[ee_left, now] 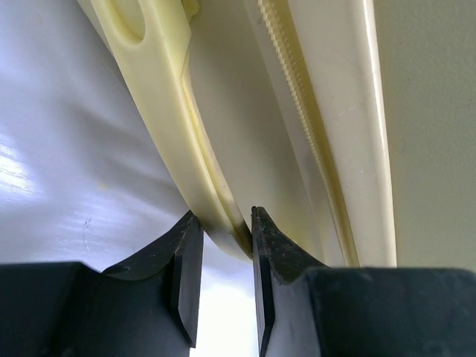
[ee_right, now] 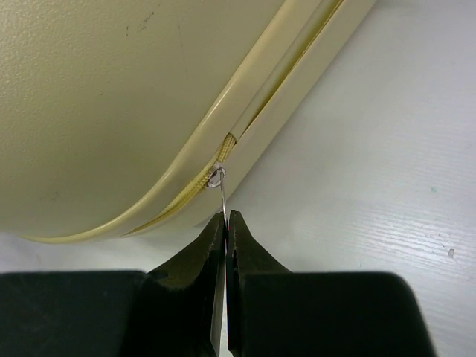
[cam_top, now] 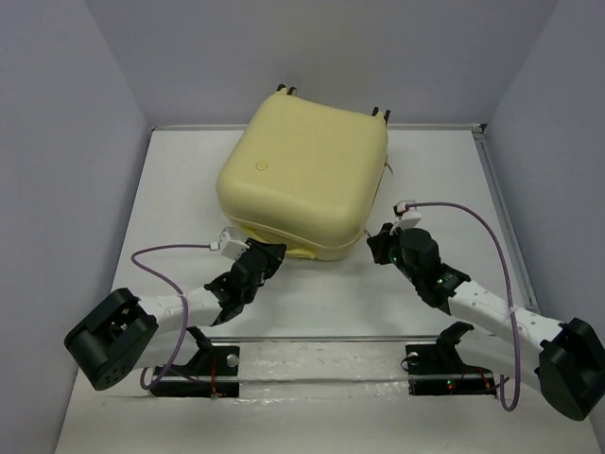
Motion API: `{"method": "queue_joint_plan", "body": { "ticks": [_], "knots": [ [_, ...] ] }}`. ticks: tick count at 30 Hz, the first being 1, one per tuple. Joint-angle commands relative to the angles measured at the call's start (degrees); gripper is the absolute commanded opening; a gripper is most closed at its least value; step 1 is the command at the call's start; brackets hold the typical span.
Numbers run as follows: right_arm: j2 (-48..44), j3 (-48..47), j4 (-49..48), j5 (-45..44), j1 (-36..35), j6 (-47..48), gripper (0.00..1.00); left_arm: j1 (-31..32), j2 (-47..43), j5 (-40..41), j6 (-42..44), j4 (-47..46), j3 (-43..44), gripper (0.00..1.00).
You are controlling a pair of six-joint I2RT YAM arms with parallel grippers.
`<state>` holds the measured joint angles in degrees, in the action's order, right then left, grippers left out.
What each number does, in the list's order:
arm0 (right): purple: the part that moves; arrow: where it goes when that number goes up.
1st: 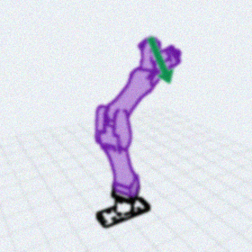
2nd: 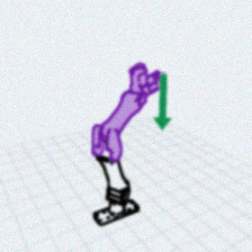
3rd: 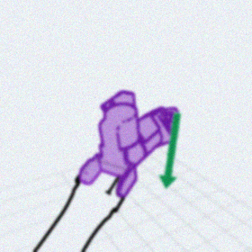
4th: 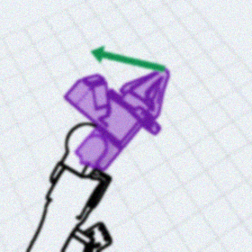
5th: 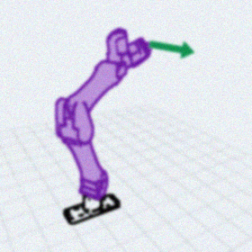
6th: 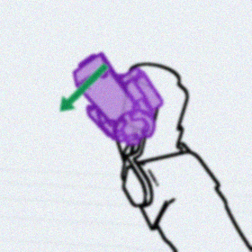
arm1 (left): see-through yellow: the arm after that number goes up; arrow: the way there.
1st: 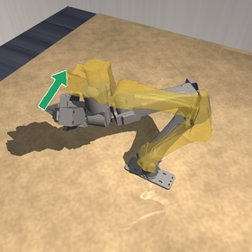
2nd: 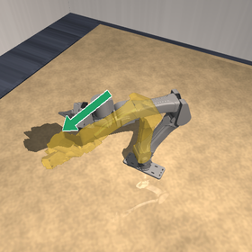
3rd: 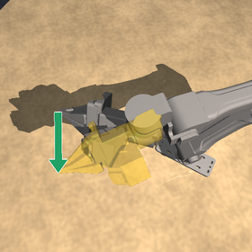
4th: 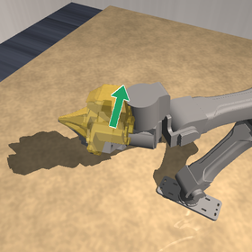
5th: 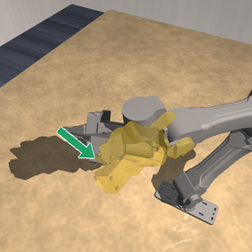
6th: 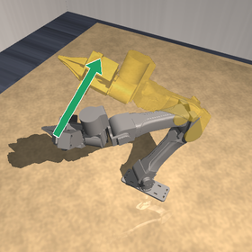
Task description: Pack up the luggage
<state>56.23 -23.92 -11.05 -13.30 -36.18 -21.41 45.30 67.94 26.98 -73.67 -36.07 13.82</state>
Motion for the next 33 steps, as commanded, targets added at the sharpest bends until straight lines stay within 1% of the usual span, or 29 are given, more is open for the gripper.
{"method": "queue_joint_plan", "body": {
  "ticks": [1,2,5,7,8,9,12,13,16,18,20,23,27,29,30,32,33],
  "knots": [
    [-1.7,-1.8,4.4,-9.6,2.3,0.3,0.07,0.1,-3.9,6.4,10.7,-0.9,-0.6,0.06],
    [-1.6,-1.9,4.4,-9.1,2.3,0.6,0.07,0.1,-4.1,6.3,10.8,-0.9,-0.7,0.06],
    [-0.6,-1.8,2.4,1.2,2.3,1.1,0.07,0.9,-3.5,4.8,12.7,-1.1,0.8,0.06],
    [-0.3,-0.1,-2.1,6.1,-2.6,-0.6,0.07,2.4,-1.9,5.1,13.2,-1.9,2.3,0.06],
    [-0.1,0.6,-3.0,4.4,-10.7,-1.9,0.07,3.6,0.2,5.1,13.5,-1.9,4.5,0.06],
    [1.4,0.8,-2.6,-0.3,-14.8,-2.9,0.07,3.9,1.1,5.0,13.6,-2.1,5.6,0.06],
    [4.1,-0.6,-0.6,-4.8,-25.0,-5.7,0.07,4.3,4.6,3.9,13.8,-2.9,8.8,0.06],
    [5.3,-1.4,0.8,-7.9,-30.9,-7.3,0.07,4.4,5.1,3.8,13.9,-3.6,10.2,0.06],
    [7.1,-3.0,4.4,-12.4,-38.6,-10.5,0.07,4.4,6.3,3.7,14.0,-3.8,11.7,0.06],
    [8.4,-4.0,5.5,-14.8,-41.4,-12.1,0.07,4.4,6.8,3.7,13.4,-4.1,12.5,0.06],
    [9.2,-5.1,5.2,-15.1,-44.4,-13.3,0.07,4.4,7.6,3.6,12.9,-4.3,12.9,0.06],
    [9.3,-6.4,5.7,-16.1,-46.7,-12.9,0.07,4.1,7.3,4.7,12.6,-4.3,12.0,0.06],
    [5.4,-4.9,3.4,-12.1,-46.7,-11.8,0.07,3.4,6.8,6.0,11.9,-4.3,10.7,0.06],
    [4.1,-4.1,4.8,-16.2,-46.7,-11.8,0.07,3.3,6.4,5.8,11.5,-4.4,10.3,0.06],
    [3.3,-3.4,6.0,-17.3,-44.3,-12.0,0.07,3.4,6.2,5.5,11.5,-4.4,10.1,0.06],
    [-1.4,-1.9,7.0,-14.0,-40.2,-11.1,0.07,3.4,5.3,5.5,11.8,-4.4,9.0,0.06],
    [-3.4,-0.1,7.0,-11.1,-34.7,-10.2,0.07,3.4,3.7,5.8,12.1,-4.3,7.4,0.06]
  ]
}}
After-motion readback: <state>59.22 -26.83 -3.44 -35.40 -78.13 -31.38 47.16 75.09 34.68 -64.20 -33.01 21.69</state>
